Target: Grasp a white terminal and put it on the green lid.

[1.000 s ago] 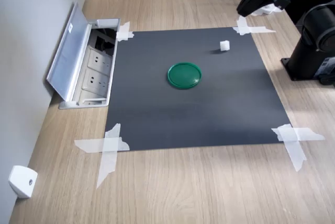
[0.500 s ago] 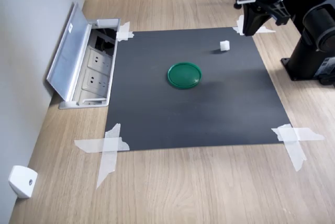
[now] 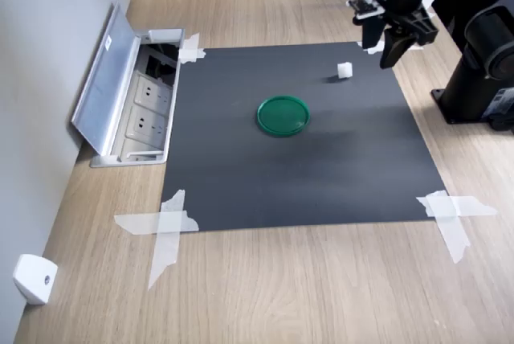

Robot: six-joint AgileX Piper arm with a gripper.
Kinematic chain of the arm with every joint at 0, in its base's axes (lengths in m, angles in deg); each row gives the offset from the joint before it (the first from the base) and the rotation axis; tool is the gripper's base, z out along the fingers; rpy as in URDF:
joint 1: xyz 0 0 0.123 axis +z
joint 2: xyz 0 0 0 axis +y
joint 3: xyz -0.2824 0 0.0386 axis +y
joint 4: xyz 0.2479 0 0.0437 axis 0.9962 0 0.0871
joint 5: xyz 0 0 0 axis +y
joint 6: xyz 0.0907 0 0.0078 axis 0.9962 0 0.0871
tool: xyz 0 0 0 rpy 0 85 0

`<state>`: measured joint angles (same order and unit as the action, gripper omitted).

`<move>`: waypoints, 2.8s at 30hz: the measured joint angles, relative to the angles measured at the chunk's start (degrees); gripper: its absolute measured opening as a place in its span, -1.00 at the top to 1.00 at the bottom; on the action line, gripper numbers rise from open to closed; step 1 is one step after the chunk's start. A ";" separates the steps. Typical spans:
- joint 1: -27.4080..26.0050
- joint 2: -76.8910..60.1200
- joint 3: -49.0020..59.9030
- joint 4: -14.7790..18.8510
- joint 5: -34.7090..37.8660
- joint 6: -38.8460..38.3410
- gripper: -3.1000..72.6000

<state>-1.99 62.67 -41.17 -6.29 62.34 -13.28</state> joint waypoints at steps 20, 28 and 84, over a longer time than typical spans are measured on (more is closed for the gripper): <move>-19.10 7.09 -1.30 0.50 -6.33 -18.82 -0.88; -21.35 12.73 -1.34 3.66 -9.01 -24.95 -0.88; -9.25 18.76 -8.52 8.80 -13.35 -21.54 0.68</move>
<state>-11.23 81.43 -49.69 2.52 48.99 -34.82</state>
